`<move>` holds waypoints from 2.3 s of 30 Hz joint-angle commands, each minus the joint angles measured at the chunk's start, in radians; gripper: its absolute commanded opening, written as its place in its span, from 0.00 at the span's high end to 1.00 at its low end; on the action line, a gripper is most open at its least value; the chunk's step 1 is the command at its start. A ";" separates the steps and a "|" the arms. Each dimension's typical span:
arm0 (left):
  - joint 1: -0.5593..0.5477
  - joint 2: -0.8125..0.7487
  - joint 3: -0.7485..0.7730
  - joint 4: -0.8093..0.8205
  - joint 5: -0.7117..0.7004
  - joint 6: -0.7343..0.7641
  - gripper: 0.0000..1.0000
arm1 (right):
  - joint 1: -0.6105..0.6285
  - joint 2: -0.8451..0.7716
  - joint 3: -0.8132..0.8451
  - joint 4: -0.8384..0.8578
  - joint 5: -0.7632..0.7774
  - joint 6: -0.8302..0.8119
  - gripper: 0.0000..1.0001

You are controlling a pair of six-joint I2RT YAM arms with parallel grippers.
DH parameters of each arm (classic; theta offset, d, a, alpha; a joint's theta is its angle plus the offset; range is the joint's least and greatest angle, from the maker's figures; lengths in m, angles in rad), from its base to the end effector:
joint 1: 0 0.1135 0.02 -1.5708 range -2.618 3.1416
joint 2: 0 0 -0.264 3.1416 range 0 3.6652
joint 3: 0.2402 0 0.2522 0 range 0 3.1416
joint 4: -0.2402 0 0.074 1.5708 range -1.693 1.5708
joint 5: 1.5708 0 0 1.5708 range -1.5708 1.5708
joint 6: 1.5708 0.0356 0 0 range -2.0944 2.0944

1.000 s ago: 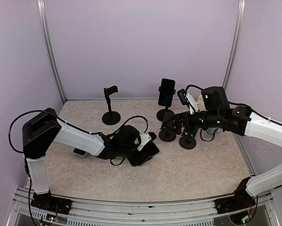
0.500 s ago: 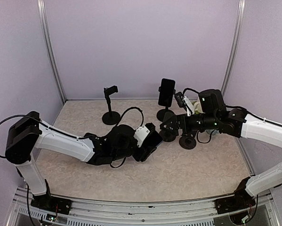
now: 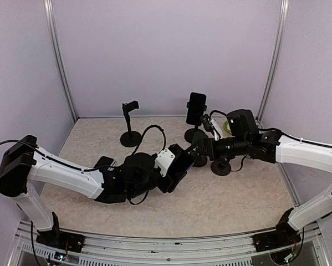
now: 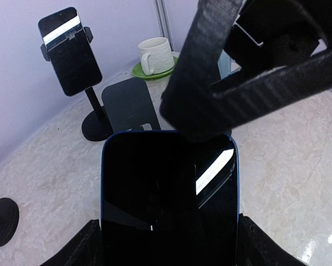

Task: Place the phone on the phone stand
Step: Pass from the left arm to the right

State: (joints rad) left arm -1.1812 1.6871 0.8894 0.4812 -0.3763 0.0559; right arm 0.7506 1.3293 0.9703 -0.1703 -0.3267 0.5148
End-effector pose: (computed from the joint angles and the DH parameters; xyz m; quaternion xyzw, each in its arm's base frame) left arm 0.1513 -0.3340 0.2089 0.3718 0.7117 -0.1794 0.5684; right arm 0.2118 0.2132 0.2856 -0.1810 0.8404 0.4040 0.3125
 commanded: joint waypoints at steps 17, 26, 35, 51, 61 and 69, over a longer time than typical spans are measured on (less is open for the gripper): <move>-0.046 -0.033 0.035 0.113 -0.090 0.013 0.41 | 0.056 0.144 -0.026 0.209 -0.195 0.121 0.17; -0.055 0.020 0.074 0.080 -0.121 0.019 0.40 | 0.081 0.160 -0.010 0.238 -0.213 0.126 0.25; -0.061 0.029 0.083 0.075 -0.135 0.014 0.40 | 0.086 0.148 -0.023 0.249 -0.220 0.128 0.42; -0.073 0.021 0.081 0.068 -0.147 0.002 0.34 | 0.091 0.160 -0.032 0.231 -0.171 0.103 1.00; -0.080 -0.037 0.044 0.069 -0.150 -0.025 0.04 | 0.091 0.143 -0.019 0.208 -0.141 0.071 1.00; -0.078 -0.122 -0.030 0.059 -0.185 -0.051 0.01 | 0.084 0.112 0.001 0.141 -0.072 0.018 1.00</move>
State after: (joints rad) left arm -1.2572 1.6398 0.8909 0.5049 -0.5205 0.0326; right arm 0.8303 1.4811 0.9470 0.0025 -0.4374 0.5762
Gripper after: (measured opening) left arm 0.988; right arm 0.099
